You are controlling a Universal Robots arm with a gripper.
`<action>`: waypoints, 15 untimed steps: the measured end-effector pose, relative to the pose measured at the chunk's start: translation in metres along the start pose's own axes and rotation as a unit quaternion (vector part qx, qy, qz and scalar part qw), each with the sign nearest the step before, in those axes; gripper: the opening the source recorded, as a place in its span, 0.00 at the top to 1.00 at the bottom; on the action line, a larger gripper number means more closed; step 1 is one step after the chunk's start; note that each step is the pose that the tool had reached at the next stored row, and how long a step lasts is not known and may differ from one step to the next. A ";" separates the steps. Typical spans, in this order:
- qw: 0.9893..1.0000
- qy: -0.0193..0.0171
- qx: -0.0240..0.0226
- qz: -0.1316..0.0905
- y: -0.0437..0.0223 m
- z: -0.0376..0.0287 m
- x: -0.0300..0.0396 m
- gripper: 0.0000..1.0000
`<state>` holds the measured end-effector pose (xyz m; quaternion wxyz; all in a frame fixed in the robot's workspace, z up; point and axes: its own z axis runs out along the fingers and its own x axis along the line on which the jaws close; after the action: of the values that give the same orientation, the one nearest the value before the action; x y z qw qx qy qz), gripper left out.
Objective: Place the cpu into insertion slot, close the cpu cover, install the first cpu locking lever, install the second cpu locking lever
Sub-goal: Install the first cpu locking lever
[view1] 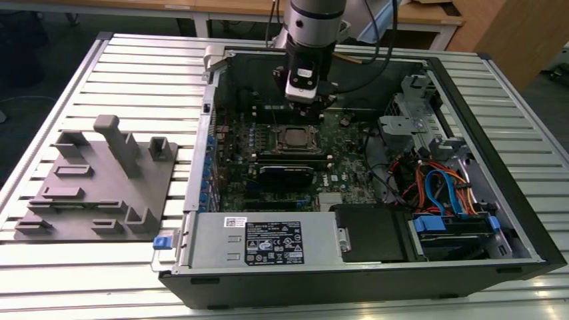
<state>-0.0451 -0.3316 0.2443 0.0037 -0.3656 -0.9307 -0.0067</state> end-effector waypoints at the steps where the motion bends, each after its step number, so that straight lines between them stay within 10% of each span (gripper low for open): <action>1: 1.000 0.000 0.000 0.000 -0.0013 0.0000 0.0014 0.90; 15: 0.998 -0.002 -0.001 -0.070 -0.0044 0.0012 0.0043 0.90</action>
<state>-0.0513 -0.3319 0.2432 0.0010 -0.2997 -0.9540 -0.0074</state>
